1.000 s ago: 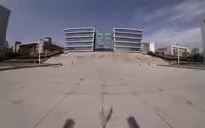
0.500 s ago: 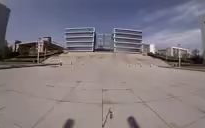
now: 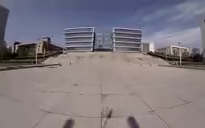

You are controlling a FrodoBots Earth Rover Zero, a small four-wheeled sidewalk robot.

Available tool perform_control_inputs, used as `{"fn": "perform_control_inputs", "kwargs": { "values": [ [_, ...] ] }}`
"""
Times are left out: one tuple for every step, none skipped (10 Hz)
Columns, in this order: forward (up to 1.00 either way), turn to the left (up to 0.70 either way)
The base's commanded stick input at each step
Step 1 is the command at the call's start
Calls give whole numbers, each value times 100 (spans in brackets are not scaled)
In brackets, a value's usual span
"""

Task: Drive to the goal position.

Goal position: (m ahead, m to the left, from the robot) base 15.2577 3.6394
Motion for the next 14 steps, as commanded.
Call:
{"fn": "perform_control_inputs", "kwargs": {
  "values": [
    [70, 0],
    [70, 0],
    [70, 0],
    [70, 0],
    [70, 0],
    [70, 0],
    [70, 0],
    [70, 0],
    [70, 0],
    [70, 0],
    [70, 0],
    [70, 0],
    [70, 0],
    [70, 0]
  ]
}}
